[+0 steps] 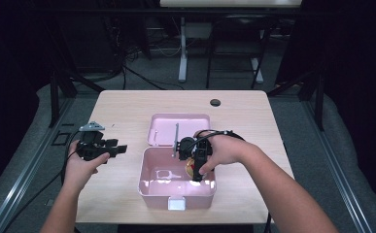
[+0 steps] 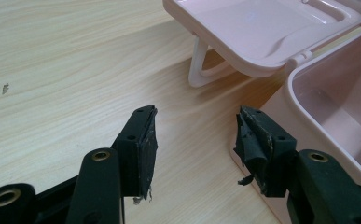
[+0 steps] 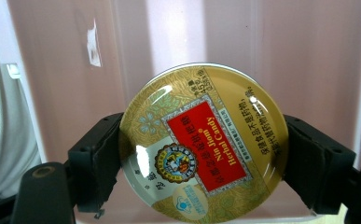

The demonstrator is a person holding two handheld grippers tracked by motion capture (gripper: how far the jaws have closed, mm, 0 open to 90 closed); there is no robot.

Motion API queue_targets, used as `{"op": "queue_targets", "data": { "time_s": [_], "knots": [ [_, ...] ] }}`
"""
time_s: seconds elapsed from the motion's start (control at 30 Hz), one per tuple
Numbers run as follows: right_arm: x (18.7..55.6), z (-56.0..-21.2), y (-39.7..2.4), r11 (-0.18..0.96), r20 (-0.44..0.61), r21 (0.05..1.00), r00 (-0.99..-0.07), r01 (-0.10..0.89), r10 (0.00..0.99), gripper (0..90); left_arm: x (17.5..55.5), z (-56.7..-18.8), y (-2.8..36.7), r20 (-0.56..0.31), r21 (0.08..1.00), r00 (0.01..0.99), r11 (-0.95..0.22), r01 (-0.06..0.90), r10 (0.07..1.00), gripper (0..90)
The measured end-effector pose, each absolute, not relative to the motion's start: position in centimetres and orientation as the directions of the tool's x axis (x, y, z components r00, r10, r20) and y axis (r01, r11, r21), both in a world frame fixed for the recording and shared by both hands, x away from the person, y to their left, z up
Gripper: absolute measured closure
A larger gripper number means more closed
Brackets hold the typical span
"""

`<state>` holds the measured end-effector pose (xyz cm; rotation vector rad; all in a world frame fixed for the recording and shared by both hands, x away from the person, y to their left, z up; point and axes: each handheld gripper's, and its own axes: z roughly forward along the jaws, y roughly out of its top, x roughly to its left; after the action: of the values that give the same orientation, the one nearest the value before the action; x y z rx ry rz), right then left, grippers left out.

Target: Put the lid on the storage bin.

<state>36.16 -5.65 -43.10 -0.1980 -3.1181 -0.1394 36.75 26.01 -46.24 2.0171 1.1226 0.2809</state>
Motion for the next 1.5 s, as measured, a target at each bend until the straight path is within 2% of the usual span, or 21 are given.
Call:
{"op": "queue_targets", "data": {
  "time_s": [1.5],
  "knots": [
    [36.2, -47.3, -6.1, 0.991, 0.017, 0.032, -0.991, 0.133, 0.133, 20.1, 36.9, -46.4, 26.1, -0.172, 0.727, 0.582, -0.296, 0.62, 0.795, 47.5]
  ]
}}
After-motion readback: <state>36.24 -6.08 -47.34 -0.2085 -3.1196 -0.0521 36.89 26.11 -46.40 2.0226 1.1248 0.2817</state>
